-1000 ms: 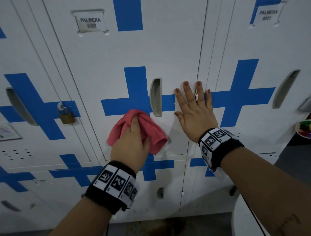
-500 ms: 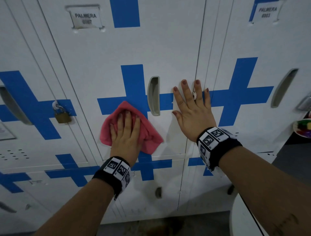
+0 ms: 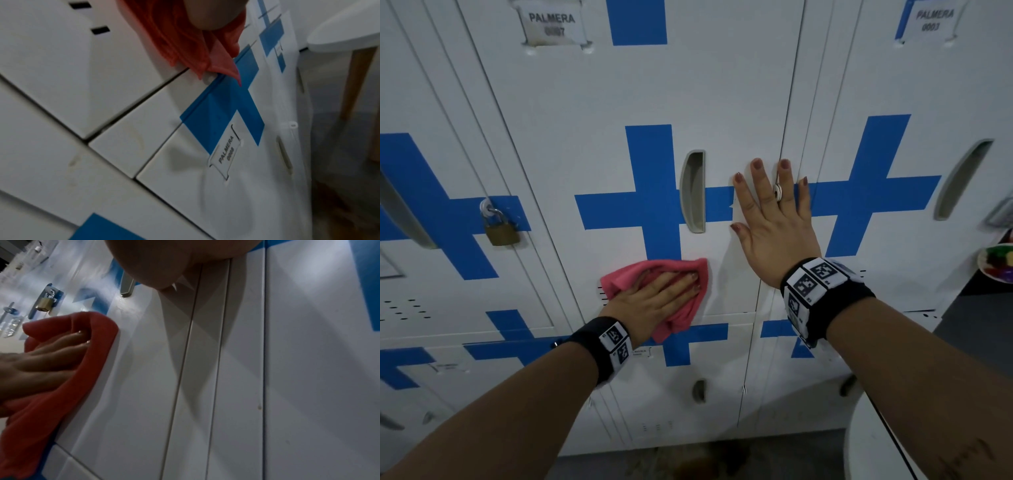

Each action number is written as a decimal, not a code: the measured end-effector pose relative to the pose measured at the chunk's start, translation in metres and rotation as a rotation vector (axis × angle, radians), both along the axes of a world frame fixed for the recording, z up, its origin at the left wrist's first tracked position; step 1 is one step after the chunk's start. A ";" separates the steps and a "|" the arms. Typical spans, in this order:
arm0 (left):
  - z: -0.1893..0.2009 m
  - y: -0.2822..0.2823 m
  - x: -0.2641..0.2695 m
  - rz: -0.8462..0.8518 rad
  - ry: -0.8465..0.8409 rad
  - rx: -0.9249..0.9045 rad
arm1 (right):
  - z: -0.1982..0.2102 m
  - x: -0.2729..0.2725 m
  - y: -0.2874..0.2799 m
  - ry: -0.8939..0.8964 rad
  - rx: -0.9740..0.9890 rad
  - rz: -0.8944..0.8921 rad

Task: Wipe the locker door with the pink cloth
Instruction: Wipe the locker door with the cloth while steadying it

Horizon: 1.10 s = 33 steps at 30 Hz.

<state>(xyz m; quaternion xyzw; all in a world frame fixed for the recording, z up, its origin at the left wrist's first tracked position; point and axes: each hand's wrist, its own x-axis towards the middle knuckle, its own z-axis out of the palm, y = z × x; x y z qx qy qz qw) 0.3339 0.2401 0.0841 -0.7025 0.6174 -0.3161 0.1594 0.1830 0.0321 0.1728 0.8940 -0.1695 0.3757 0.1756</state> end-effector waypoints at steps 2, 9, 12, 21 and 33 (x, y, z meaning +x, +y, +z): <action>0.003 -0.002 -0.005 -0.020 -0.055 0.089 | 0.000 0.000 0.000 0.000 -0.001 0.002; -0.017 -0.013 -0.007 0.087 -0.053 0.409 | 0.000 0.000 -0.001 -0.013 -0.012 0.008; -0.021 -0.018 -0.013 0.043 -0.025 0.442 | 0.000 0.000 -0.001 -0.023 -0.014 0.015; -0.022 -0.038 -0.037 0.027 0.049 0.470 | -0.001 0.000 -0.001 -0.020 -0.008 0.015; -0.018 -0.073 -0.067 0.042 0.052 0.459 | 0.000 0.000 -0.002 -0.011 -0.013 0.027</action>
